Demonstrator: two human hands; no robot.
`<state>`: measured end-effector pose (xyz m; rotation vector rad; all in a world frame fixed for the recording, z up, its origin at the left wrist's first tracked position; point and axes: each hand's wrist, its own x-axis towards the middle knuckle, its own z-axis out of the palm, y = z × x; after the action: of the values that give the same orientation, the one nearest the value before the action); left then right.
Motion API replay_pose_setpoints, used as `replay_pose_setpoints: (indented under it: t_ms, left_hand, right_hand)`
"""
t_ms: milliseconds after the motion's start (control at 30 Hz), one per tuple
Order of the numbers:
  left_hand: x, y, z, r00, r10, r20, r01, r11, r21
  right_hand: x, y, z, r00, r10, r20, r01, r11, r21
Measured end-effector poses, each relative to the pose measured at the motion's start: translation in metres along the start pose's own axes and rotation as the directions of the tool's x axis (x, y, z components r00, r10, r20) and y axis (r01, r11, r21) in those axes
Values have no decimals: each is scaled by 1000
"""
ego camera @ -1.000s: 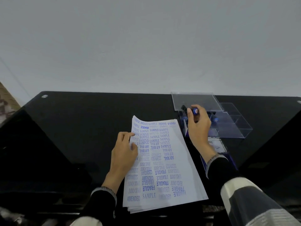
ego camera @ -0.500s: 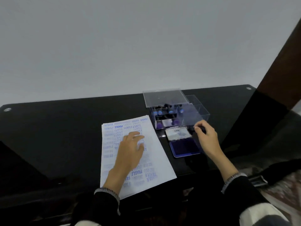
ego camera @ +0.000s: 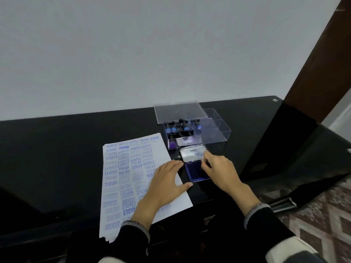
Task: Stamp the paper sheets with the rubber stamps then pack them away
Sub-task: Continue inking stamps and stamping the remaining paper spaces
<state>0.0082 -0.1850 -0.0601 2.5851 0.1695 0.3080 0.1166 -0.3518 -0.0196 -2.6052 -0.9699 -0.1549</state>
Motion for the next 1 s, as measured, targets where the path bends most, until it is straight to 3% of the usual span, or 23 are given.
replay_pose_setpoints:
  t_ms: [200,367,533,667,833,1000]
  left_hand:
    - [-1,-25,-20,977,-111,-184,96,991,-92]
    - [-9,-62,-44,889,-329,-319,313,944,-102]
    - [-22,-93,-66,800,-424,-425,442,895,-60]
    - [-31,-113,-75,747,-501,-438,532,845,-60]
    - [-35,-121,-77,710,-556,-432,562,817,-127]
    - [-32,-119,-76,710,-569,-415,578,808,-117]
  right_hand:
    - [-2,-3,5,1000,-18,10,18,999,-50]
    - [-3,-7,9,1000,29,5,-29,999,-44]
    - [1,-10,19,1000,19,2,-18,988,-153]
    - [0,-9,23,999,-46,-4,45,980,-194]
    - [-1,-3,22,994,-38,-98,37,999,-17]
    - [-4,-11,23,990,-101,-99,87,988,-131]
